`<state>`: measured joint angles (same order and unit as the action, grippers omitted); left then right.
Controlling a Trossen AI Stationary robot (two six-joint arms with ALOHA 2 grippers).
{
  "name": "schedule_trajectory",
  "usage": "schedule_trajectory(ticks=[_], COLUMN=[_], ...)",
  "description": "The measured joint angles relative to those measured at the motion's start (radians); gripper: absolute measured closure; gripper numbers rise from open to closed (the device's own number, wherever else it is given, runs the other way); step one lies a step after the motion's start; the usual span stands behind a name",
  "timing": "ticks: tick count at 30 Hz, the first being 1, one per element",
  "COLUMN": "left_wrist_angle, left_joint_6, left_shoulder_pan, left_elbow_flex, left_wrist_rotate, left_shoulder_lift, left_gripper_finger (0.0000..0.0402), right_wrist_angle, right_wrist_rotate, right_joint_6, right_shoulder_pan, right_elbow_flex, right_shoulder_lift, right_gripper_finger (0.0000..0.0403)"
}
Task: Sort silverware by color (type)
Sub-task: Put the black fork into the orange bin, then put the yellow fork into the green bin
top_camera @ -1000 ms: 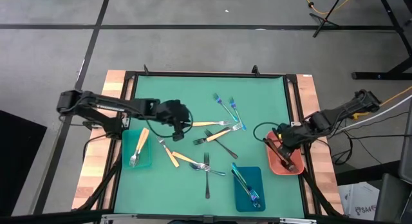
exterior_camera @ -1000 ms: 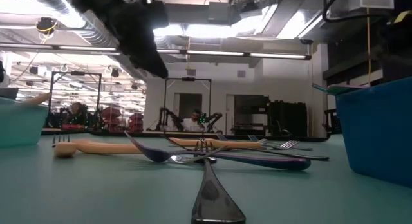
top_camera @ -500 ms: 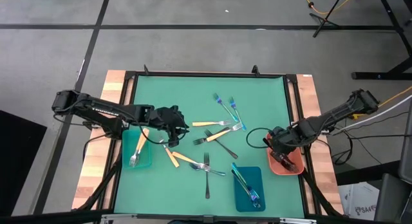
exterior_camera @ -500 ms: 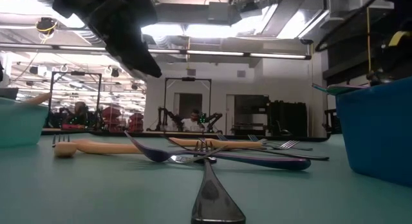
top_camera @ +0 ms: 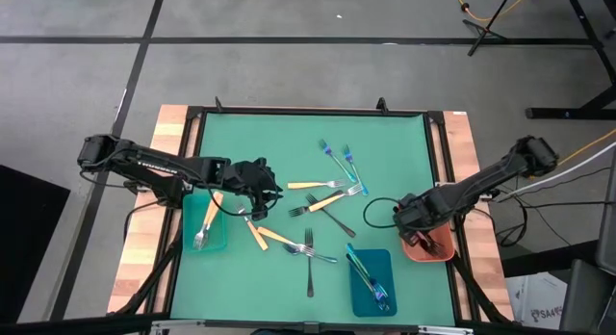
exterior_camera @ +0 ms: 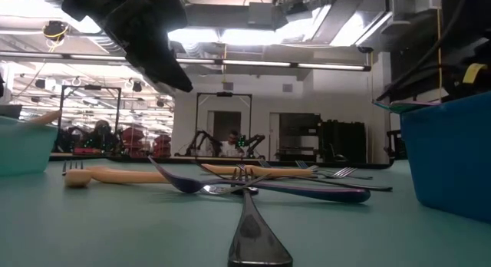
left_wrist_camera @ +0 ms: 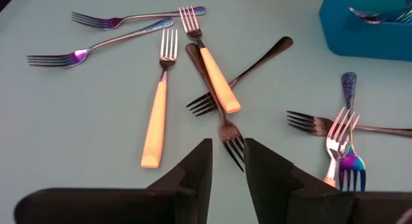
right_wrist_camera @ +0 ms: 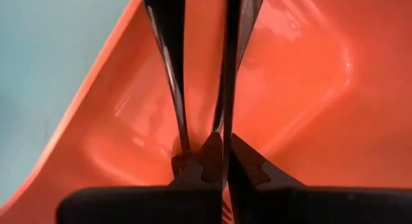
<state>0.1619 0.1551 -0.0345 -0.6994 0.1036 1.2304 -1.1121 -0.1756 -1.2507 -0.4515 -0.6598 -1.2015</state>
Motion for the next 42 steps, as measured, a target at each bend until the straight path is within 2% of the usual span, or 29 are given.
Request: schedule_trajectory(ticks=[24,35,42], left_wrist_angle=[0.002,0.002,0.002], left_joint_6=[0.0,0.0,0.0], left_shoulder_pan=[0.0,0.0,0.0], left_elbow_flex=[0.0,0.0,0.0], left_wrist_rotate=[0.0,0.0,0.0], left_shoulder_lift=[0.0,0.0,0.0], left_gripper_finger=[0.0319,0.0319,0.0319], right_wrist_angle=[-0.001,-0.003,-0.002], right_wrist_rotate=[0.0,0.001,0.001], right_joint_6=[0.002,0.002,0.002], right_shoulder_pan=[0.0,0.0,0.0], right_elbow_flex=[0.0,0.0,0.0], right_shoulder_lift=[-0.024,-0.024,-0.024], right_gripper_finger=[0.0398,0.0316,0.03])
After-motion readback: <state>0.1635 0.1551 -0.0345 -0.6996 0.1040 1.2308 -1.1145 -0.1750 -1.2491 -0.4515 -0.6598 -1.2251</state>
